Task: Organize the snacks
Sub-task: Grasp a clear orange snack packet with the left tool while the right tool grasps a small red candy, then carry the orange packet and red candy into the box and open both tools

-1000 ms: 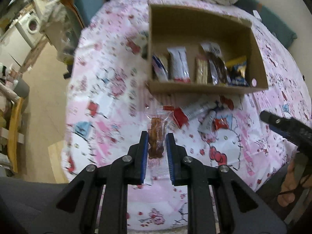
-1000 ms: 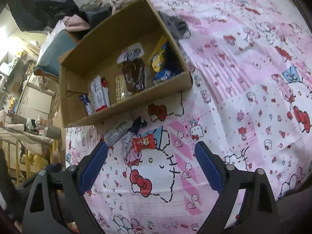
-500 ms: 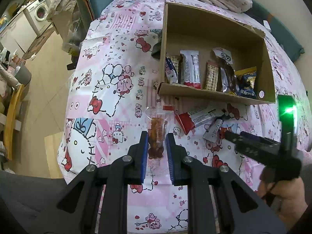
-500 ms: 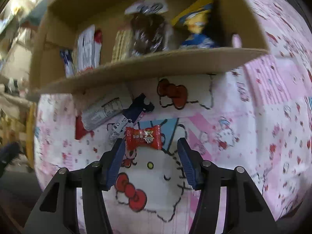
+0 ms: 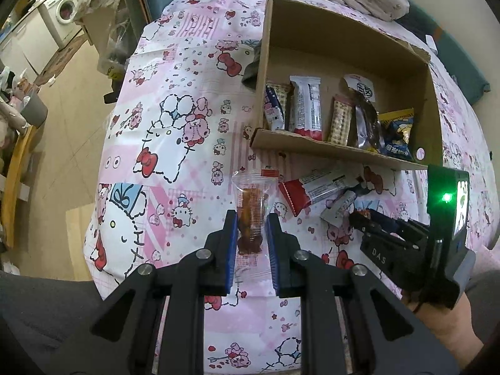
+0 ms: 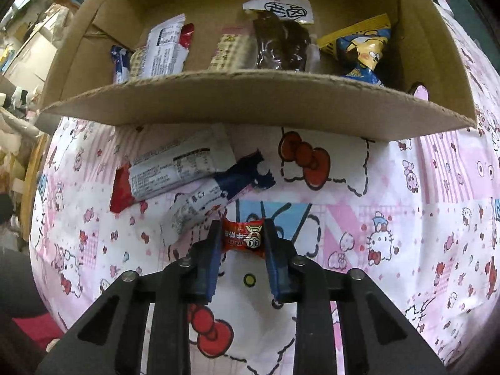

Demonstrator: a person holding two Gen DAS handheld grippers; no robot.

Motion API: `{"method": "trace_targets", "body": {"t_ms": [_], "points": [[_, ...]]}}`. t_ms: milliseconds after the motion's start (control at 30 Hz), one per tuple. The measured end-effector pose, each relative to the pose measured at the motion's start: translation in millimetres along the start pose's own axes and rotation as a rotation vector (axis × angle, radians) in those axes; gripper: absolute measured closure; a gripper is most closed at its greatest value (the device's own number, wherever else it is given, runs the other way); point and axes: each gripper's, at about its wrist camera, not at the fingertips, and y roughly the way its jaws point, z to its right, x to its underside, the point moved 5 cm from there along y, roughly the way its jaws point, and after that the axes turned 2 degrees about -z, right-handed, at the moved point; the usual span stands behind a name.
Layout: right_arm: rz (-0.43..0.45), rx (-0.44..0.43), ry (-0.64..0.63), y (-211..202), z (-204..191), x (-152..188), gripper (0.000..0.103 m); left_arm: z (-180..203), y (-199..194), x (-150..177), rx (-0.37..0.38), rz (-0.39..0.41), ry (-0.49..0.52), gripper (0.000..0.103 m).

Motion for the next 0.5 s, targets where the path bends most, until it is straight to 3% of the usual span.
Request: {"method": "trace_targets", "body": {"t_ms": [200,500], "points": [[0.016,-0.035,0.04,-19.8,2.5,11.3,0.077,1.9,-1.2,1.4,-0.005,0.01,0.018,0.088],[0.152,-0.129,0.113,-94.4,27.5,8.3,0.077,-1.5,4.5,3.0,-0.064,0.022,0.031,0.088]]}}
